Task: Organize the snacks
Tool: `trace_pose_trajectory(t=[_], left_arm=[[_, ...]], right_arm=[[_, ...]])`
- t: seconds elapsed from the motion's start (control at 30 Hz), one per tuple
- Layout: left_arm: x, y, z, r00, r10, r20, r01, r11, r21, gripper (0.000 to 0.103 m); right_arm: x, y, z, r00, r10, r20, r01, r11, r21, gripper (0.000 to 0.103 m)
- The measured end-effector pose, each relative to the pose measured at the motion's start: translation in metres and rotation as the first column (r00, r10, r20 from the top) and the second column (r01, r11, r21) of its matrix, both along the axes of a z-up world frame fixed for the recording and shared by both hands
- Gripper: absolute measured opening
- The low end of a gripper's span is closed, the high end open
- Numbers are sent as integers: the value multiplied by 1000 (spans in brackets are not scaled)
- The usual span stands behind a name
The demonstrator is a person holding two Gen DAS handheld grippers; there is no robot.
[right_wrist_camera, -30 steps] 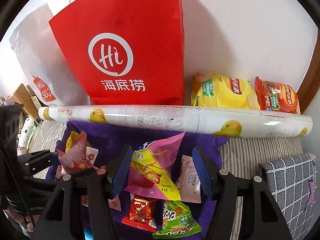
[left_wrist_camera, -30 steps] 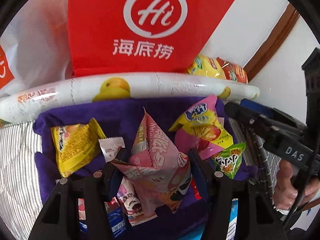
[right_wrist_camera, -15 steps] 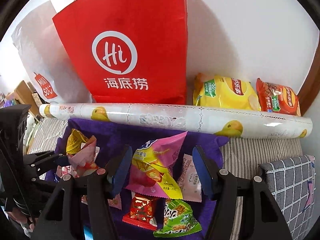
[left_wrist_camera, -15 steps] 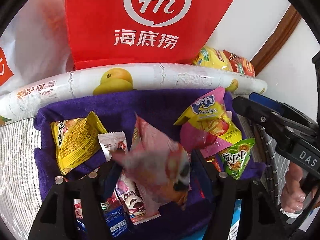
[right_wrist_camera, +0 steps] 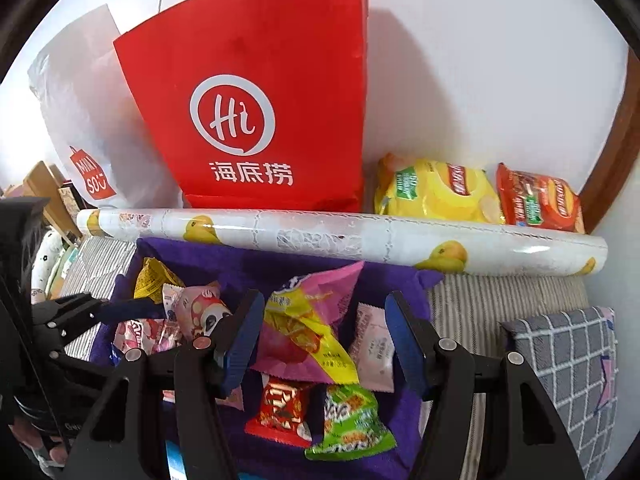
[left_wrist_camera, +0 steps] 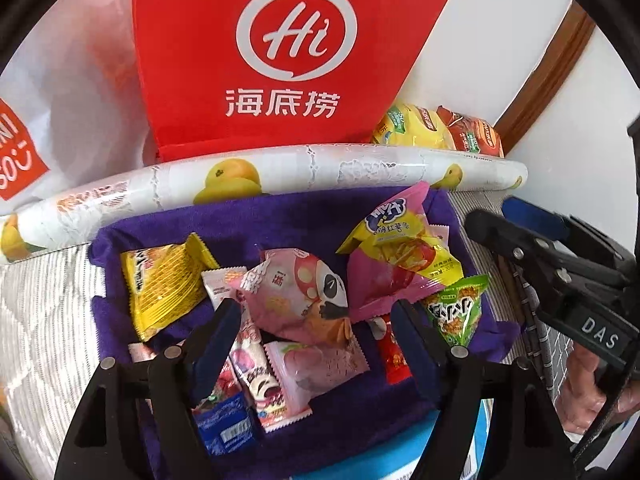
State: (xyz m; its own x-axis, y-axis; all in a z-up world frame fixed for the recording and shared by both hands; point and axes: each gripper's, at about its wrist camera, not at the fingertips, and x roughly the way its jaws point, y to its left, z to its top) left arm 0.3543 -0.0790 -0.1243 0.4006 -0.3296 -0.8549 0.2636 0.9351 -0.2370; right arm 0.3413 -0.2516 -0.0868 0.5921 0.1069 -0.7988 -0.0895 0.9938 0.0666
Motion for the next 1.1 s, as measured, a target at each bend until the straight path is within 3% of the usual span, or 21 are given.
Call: trace_pose_trajectory(t=[0.23, 0.6, 0.73, 0.83, 0.93, 1.1], left_arm=[[-26, 6, 28, 999, 8, 36, -8, 1000, -11, 76], [-109, 30, 58, 996, 65, 60, -65, 998, 10, 76], [-141, 39, 66, 993, 84, 81, -85, 996, 8, 84], [-166, 42, 77, 988, 97, 121, -101, 994, 30, 88], [-190, 45, 89, 979, 107, 173, -114, 993, 33, 97], [-226, 43, 107, 960, 123, 252, -145, 987, 68, 98]], right_arm=[[-38, 0, 18, 999, -40, -19, 40, 999, -24, 63], [-121, 16, 33, 997, -74, -36, 72, 996, -48, 65], [-155, 18, 40, 994, -109, -17, 108, 994, -31, 80], [-179, 18, 48, 991, -132, 0, 132, 990, -50, 83], [-200, 18, 57, 989, -147, 28, 148, 988, -53, 96], [-235, 15, 72, 982, -178, 58, 181, 983, -35, 98]])
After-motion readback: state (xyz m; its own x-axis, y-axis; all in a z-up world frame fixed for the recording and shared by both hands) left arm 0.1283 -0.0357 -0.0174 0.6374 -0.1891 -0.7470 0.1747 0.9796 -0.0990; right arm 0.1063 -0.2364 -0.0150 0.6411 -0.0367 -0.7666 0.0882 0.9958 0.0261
